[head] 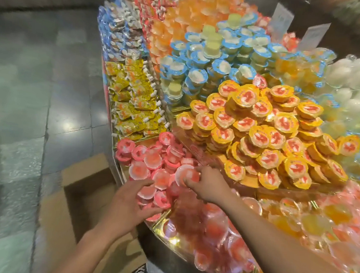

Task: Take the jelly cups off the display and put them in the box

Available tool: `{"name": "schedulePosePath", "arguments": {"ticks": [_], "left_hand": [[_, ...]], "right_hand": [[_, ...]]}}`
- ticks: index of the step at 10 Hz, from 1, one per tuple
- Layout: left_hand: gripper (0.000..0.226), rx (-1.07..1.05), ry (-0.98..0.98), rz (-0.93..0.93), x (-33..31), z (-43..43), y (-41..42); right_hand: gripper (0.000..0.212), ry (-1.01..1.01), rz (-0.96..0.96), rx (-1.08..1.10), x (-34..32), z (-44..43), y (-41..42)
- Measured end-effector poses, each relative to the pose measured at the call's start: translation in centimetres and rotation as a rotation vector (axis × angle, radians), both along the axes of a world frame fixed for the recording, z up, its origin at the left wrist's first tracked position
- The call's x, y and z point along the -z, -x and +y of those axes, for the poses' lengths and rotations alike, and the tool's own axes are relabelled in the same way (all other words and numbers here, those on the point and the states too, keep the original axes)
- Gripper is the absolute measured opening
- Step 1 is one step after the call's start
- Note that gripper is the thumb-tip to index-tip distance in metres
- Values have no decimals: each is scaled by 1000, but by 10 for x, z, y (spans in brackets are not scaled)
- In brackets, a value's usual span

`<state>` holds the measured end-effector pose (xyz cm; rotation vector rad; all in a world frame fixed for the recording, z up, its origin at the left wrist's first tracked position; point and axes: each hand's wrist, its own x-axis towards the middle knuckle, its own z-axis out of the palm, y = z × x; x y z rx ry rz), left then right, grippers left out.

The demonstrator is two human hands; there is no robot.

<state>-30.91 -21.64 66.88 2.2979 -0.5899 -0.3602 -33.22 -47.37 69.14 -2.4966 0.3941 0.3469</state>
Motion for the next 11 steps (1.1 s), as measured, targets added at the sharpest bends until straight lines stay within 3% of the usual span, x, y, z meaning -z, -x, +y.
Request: {"name": "schedulePosePath", "arguments": {"ticks": [3, 9, 10, 11], "left_hand": [[58, 8, -36, 35, 15, 54, -40], [69, 145, -73, 35, 11, 47, -83], [70, 168, -73, 44, 4, 42, -89], [72, 186, -89, 71, -3, 40, -95]], "right_hand": [[29, 210, 304, -31, 45, 26, -53], [32, 266, 436, 13, 43, 49, -70], [44, 349, 288, 57, 38, 47, -65], [44, 286, -11, 199, 21, 47, -62]]}}
